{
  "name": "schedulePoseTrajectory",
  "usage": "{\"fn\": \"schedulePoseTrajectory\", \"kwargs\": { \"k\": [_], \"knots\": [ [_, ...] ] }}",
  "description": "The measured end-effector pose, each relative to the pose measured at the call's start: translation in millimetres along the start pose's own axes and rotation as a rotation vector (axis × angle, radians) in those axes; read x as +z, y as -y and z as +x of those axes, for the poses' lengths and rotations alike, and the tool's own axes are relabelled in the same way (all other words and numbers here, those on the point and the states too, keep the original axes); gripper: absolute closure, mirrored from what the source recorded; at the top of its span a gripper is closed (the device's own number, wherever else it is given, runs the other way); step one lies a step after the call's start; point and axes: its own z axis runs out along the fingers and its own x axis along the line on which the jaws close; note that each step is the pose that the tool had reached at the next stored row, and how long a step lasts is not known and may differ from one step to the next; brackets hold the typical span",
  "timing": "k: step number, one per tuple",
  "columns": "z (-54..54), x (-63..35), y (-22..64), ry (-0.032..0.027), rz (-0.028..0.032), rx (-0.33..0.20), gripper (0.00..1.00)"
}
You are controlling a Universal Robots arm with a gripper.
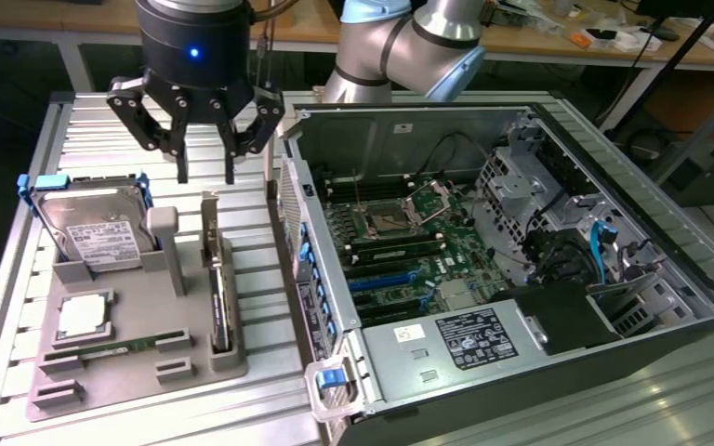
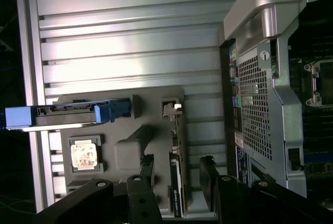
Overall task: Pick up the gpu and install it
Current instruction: 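Pick up the gpu and move the gpu toward the slot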
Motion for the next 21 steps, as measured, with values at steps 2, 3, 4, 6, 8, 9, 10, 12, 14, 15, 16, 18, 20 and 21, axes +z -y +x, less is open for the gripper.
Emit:
{"fn": "schedulePoseTrajectory", "kwargs": {
  "k": [2,3,4,6,8,9,10,12,14,15,16,18,20,21],
  "knots": [
    [-0.2,0.5,1.8,0.0001,-0.0001,0.0,0.52],
    [-0.3,0.6,2.4,0.0,0.0,0.0,0.52],
    [-0.3,0.8,3.1,0.0001,-0.0001,0.0,0.52],
    [-0.4,0.9,4.0,0.0,0.0,0.0,0.52],
    [-0.5,1.2,5.3,0.0,-0.0001,0.0,0.52],
    [-0.6,1.4,5.9,0.0001,-0.0001,0.0,0.52],
    [-0.6,1.5,6.6,0.0,0.0,0.0,0.52],
    [-0.7,1.9,8.0,0.0,0.0,0.0,0.52],
    [-0.8,2.2,9.1,0.0,0.0,0.0,0.52],
    [-0.9,2.3,9.6,0.0,0.0,0.0,0.52],
    [-0.9,2.5,10.2,0.0,0.0,0.0,0.52],
    [-1.0,2.7,11.3,0.0001,-0.0001,0.0,0.52],
    [-1.1,2.9,12.6,0.0,0.0,0.0,0.52],
    [-1.2,3.0,13.4,0.0,0.0,0.0,0.52]
  ]
}}
